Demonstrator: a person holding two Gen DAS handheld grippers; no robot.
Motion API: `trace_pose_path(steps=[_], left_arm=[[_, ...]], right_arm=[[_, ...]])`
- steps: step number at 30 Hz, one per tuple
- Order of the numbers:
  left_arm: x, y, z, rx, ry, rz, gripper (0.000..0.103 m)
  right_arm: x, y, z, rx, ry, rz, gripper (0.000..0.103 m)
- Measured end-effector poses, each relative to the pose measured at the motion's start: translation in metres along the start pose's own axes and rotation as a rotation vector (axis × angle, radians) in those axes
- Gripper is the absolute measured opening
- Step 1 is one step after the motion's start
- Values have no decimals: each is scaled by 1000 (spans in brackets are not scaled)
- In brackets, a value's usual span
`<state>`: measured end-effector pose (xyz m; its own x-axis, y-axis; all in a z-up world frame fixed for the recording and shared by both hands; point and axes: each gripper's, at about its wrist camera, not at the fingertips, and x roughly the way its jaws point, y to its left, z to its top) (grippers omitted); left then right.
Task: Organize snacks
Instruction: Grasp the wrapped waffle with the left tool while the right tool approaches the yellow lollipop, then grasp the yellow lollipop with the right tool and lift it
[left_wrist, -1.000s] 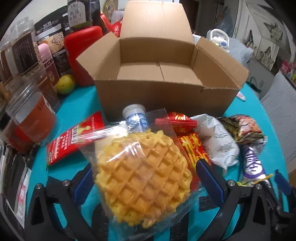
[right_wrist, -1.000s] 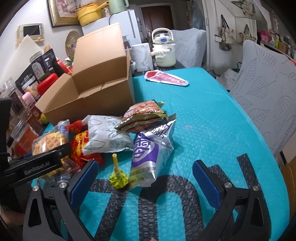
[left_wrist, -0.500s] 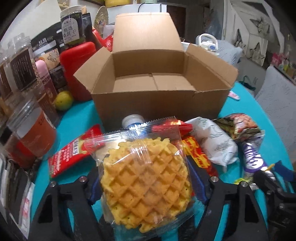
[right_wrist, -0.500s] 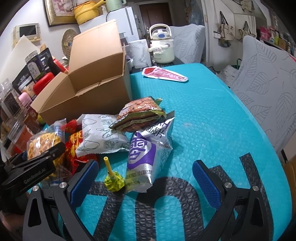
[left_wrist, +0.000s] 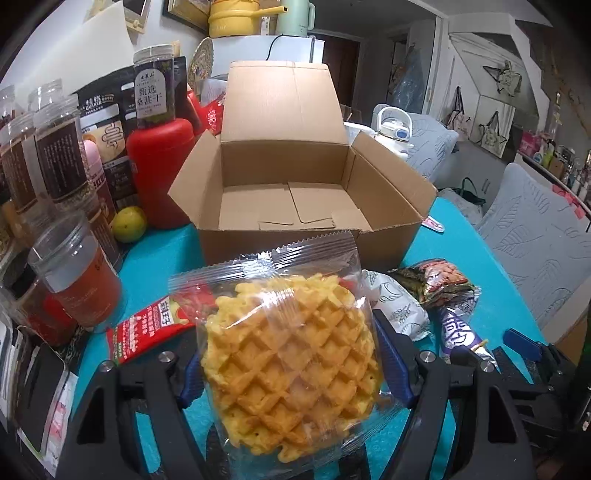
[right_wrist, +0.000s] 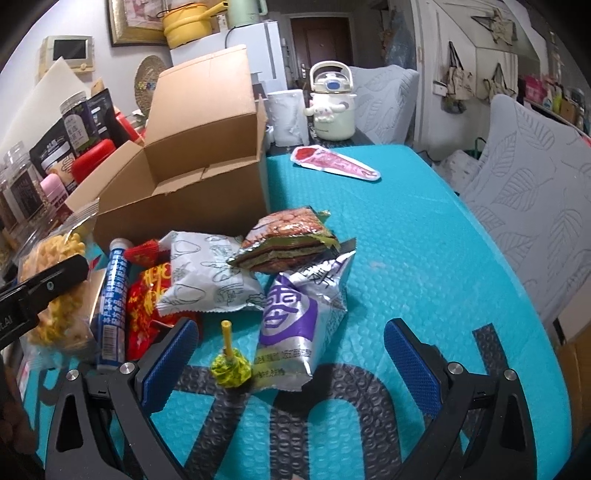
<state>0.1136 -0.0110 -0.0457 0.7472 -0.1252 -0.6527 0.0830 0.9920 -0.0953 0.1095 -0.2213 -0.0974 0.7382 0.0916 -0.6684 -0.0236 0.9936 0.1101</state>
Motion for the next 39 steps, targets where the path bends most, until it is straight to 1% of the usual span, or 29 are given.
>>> trace_pose_path(steps=[2, 4, 6, 8, 10, 11, 12, 13, 15, 19, 22, 24, 25, 27, 28, 30, 33, 39], left_arm=[[-1, 1, -4, -1, 5, -14, 77], [-4, 1, -7, 7, 11, -27, 77], [-6, 1, -11, 18, 17, -38, 77], [-8, 2, -15, 26, 26, -50, 77], [-8, 4, -19, 32, 36, -56, 77], [-8, 5, -20, 31, 41, -58, 77], [-8, 6, -22, 30, 45, -61, 77], [-7, 8, -23, 27, 52, -65, 77], [-7, 13, -25, 21, 58, -67, 77], [-8, 20, -26, 8, 62, -65, 77], [-10, 25, -26, -3, 57, -66, 77], [-12, 28, -26, -8, 53, -68, 77], [-13, 29, -26, -9, 51, -67, 77], [-14, 31, -26, -13, 50, -67, 77], [-14, 32, -27, -16, 50, -68, 77], [-14, 34, -27, -20, 50, -68, 77], [-14, 35, -28, -26, 52, -70, 77], [-13, 36, -28, -28, 57, -76, 77]], right_arm=[[-6, 2, -1, -5, -13, 46, 86], [-11, 6, -3, -20, -19, 79, 84], [-14, 12, -7, -50, -13, 101, 76], [-15, 18, -12, -80, -5, 117, 75], [-13, 25, -17, -123, 6, 113, 73], [-11, 28, -19, -139, 13, 108, 69], [-10, 30, -20, -141, 20, 111, 62], [-9, 31, -21, -141, 26, 119, 59], [-10, 34, -21, -151, 25, 128, 57], [-13, 49, -24, -226, 23, 145, 56], [-4, 57, -28, -246, 57, 182, 54], [3, 59, -28, -237, 77, 183, 53], [9, 61, -28, -228, 91, 167, 52], [16, 61, -28, -219, 108, 145, 42], [21, 61, -28, -212, 121, 141, 40], [27, 60, -30, -201, 142, 145, 30], [30, 61, -33, -205, 154, 149, 25], [21, 65, -34, -214, 130, 170, 25]])
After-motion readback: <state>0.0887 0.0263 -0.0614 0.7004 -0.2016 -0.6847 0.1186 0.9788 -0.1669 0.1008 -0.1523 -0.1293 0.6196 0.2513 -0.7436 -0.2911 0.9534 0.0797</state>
